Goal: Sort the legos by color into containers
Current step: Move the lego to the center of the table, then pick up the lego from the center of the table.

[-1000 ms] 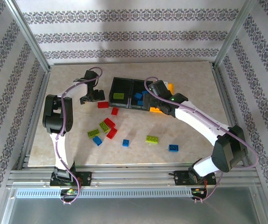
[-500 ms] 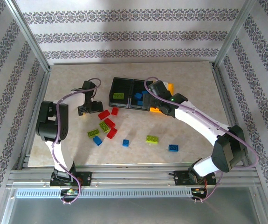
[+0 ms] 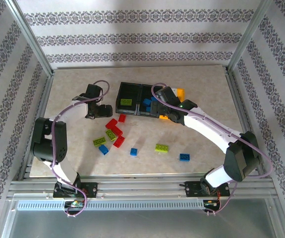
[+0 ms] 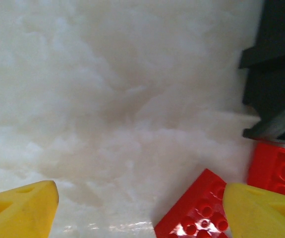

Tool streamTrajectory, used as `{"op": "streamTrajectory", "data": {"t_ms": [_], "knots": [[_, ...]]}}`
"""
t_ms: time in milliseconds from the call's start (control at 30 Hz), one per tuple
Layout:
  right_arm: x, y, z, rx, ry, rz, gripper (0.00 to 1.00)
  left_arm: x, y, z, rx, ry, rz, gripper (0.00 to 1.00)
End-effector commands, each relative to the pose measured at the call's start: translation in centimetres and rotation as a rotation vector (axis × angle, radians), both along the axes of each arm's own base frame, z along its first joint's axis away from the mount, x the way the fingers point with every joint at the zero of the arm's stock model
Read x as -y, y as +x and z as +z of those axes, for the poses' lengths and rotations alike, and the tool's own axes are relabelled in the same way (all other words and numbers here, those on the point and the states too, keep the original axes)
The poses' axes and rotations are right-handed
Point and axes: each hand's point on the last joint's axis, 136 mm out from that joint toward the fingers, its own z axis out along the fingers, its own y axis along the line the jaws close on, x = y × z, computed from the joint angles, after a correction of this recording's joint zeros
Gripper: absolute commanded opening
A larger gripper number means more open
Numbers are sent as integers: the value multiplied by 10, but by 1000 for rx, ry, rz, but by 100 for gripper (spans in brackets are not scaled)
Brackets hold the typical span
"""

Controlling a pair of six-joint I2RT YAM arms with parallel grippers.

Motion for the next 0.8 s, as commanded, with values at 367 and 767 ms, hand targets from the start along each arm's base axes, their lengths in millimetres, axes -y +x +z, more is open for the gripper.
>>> {"op": "streamTrajectory", "data": {"t_ms": [367, 767], "knots": [[5, -3, -1, 5, -18, -23, 98, 35, -23, -29, -160, 167, -281, 80], [9, -5, 2, 13, -22, -29, 98, 29, -25, -44, -198, 192, -237, 67]]}}
